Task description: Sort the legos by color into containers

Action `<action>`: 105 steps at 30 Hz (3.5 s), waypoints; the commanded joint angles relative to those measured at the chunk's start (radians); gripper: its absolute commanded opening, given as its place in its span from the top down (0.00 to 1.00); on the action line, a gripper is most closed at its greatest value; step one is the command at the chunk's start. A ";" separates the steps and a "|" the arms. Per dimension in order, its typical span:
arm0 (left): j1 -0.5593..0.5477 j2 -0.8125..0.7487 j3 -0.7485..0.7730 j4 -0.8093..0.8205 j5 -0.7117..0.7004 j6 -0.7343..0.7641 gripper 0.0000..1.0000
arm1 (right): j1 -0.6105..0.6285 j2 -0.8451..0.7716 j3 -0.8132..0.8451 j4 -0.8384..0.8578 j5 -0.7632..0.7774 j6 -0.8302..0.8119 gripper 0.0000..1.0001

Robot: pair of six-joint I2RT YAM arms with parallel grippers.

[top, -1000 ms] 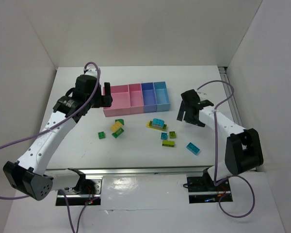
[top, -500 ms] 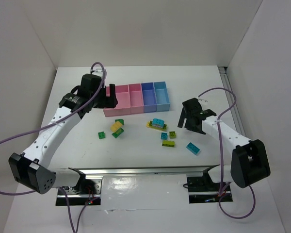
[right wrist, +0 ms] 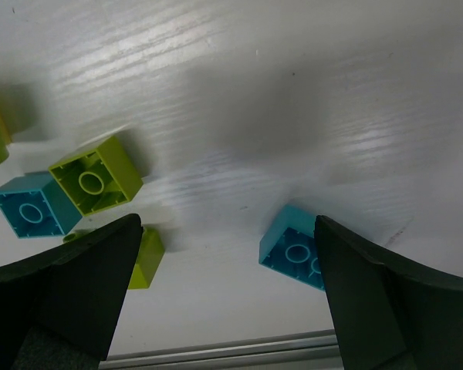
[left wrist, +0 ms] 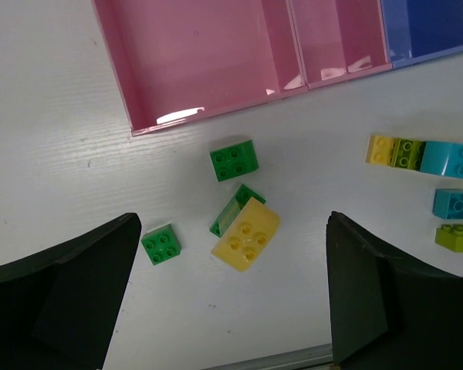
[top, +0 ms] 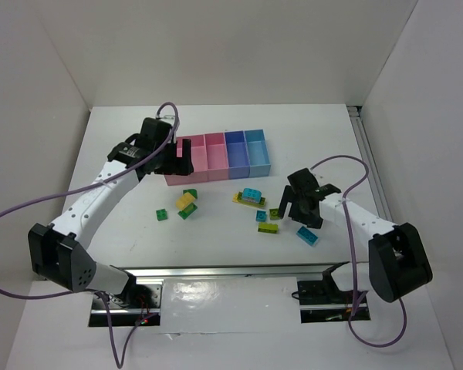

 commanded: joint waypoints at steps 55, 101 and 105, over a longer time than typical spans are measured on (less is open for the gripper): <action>-0.057 0.140 0.086 -0.006 0.072 0.034 0.01 | 0.026 -0.042 -0.106 -0.063 0.130 0.327 0.46; 0.181 -0.071 -0.120 -0.072 -0.020 -0.137 0.01 | 0.153 0.542 0.923 0.177 0.057 -0.284 0.14; 0.181 -0.071 -0.129 -0.063 -0.020 -0.126 0.01 | 0.176 0.408 0.703 0.215 -0.015 -0.308 0.18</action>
